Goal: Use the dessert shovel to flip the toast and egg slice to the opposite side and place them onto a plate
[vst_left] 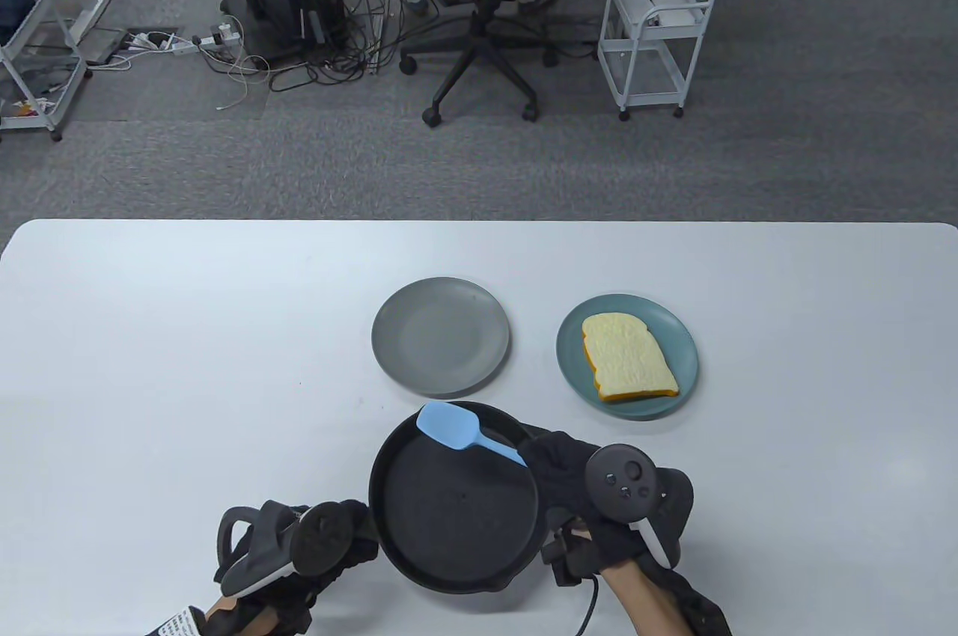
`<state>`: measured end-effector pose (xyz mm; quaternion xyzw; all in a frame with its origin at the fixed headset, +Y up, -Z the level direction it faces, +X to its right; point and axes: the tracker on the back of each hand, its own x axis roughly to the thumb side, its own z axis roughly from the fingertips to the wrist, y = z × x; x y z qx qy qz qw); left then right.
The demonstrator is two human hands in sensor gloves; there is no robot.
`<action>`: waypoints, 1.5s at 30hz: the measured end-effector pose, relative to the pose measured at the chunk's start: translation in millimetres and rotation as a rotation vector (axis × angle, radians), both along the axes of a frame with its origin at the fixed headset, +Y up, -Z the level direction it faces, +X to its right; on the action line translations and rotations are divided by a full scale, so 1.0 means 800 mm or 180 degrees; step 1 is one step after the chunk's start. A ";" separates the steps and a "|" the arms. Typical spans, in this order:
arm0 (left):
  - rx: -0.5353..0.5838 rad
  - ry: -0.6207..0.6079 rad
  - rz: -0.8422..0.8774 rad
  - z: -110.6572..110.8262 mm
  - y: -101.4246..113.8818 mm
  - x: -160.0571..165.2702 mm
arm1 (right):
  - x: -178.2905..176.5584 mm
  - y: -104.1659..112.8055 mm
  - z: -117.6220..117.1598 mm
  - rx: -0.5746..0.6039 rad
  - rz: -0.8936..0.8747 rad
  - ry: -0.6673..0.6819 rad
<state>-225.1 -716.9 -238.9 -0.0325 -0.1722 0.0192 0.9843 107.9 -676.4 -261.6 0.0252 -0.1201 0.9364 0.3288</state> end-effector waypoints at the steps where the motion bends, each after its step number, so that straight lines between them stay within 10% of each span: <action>1: 0.0008 -0.0018 -0.0003 -0.001 -0.002 -0.001 | -0.002 0.000 0.003 0.0015 -0.0022 0.0014; 28: 0.0343 -0.0169 -0.1104 -0.019 -0.050 0.016 | 0.005 -0.003 0.003 -0.0089 -0.0076 0.0007; 45: -0.0170 -0.0095 -0.0576 -0.028 -0.027 -0.014 | 0.007 -0.005 0.001 -0.0174 0.0014 -0.0040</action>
